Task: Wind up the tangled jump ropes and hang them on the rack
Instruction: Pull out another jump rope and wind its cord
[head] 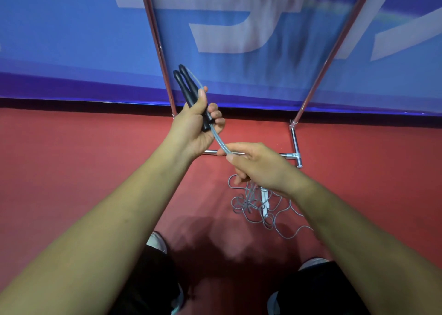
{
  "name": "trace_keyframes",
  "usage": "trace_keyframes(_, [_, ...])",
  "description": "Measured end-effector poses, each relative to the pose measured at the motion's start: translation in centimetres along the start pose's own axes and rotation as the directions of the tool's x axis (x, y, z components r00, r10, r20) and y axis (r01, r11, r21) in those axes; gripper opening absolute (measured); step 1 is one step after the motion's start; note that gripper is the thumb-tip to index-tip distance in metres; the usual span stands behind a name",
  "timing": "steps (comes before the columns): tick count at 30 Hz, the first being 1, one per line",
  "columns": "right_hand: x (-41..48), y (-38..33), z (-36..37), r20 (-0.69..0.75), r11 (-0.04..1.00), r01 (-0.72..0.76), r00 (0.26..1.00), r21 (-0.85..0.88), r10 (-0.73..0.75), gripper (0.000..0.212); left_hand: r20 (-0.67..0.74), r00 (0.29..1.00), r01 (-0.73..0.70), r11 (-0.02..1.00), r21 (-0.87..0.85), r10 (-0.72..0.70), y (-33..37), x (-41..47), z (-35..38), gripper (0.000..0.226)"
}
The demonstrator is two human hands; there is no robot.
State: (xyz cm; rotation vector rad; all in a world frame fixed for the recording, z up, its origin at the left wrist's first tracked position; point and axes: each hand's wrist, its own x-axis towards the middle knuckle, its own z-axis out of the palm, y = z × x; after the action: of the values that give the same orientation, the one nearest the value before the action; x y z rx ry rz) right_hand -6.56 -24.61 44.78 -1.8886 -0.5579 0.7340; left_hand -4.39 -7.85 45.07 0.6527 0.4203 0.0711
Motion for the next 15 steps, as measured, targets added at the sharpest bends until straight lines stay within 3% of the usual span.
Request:
trace_keyframes(5, [-0.5,-0.3,-0.6,0.028,0.996,-0.065,0.998,0.054,0.064,0.017,-0.130,0.987,-0.073,0.986,0.151,0.092,0.5,1.3,-1.1,0.027])
trace_keyframes(9, [-1.0,-0.9,-1.5,0.120,0.996,-0.088,0.989,-0.013,0.089,0.021,-0.200,0.977,-0.065,0.997,0.047,0.073,1.0,1.7,-1.8,0.036])
trace_keyframes(12, [-1.7,-1.3,-1.4,0.213,0.988,-0.118,0.972,0.101,0.095,0.024,-0.226,0.949,-0.158,0.950,0.268,0.221,1.2,1.7,-2.3,0.026])
trace_keyframes(15, [-1.8,-2.2,-2.8,0.172,0.948,-0.142,0.980,0.285,0.095,0.021,-0.184,0.948,-0.151,0.879,0.452,0.258,0.9,1.5,-2.8,0.015])
